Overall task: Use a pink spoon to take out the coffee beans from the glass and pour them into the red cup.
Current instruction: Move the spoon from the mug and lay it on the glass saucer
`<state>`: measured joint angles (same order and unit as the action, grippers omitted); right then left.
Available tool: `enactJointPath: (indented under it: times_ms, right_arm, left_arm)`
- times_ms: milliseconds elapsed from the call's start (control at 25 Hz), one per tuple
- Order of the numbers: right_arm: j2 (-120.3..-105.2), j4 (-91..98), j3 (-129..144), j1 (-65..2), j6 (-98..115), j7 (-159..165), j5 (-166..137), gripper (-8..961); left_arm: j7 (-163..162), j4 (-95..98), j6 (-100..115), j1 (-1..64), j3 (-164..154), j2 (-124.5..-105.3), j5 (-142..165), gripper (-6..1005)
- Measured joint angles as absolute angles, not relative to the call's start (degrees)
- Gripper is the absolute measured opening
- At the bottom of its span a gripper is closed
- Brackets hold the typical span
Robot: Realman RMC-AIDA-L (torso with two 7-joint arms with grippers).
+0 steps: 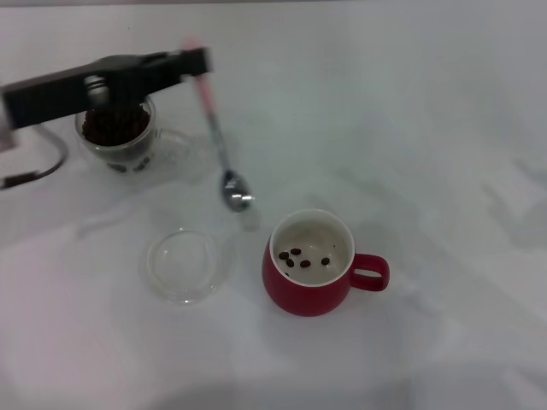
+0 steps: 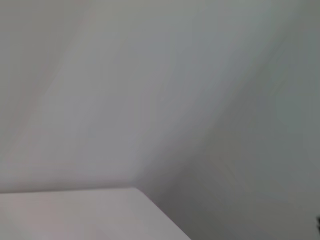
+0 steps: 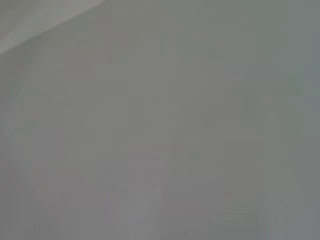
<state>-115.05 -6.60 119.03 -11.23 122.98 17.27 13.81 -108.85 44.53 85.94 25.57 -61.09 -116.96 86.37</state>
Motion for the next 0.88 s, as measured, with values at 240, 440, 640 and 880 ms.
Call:
enactJointPath:
  times_ms: [240,440,640,880]
  right_arm:
    - [-115.05,-5.2,117.6,-10.6,123.0,18.7,14.2,610]
    - [-115.05,-5.0,117.4,-10.4,123.0,21.2,14.6,610]
    - [-115.11,-4.3,117.4,-9.3,123.0,22.0,14.7,610]
    - [-115.13,-2.4,117.4,-8.0,123.1,22.0,14.7,609]
  left_arm:
    - [-108.3,41.6,85.7,20.1,-56.9,-116.13,87.8,130]
    - [-107.3,37.6,85.3,18.4,-56.3,-115.23,89.4,129]
    - [-106.1,35.0,83.6,17.5,-55.7,-114.77,90.4,129]
    - [-105.0,32.5,81.6,17.8,-55.7,-115.26,91.9,130]
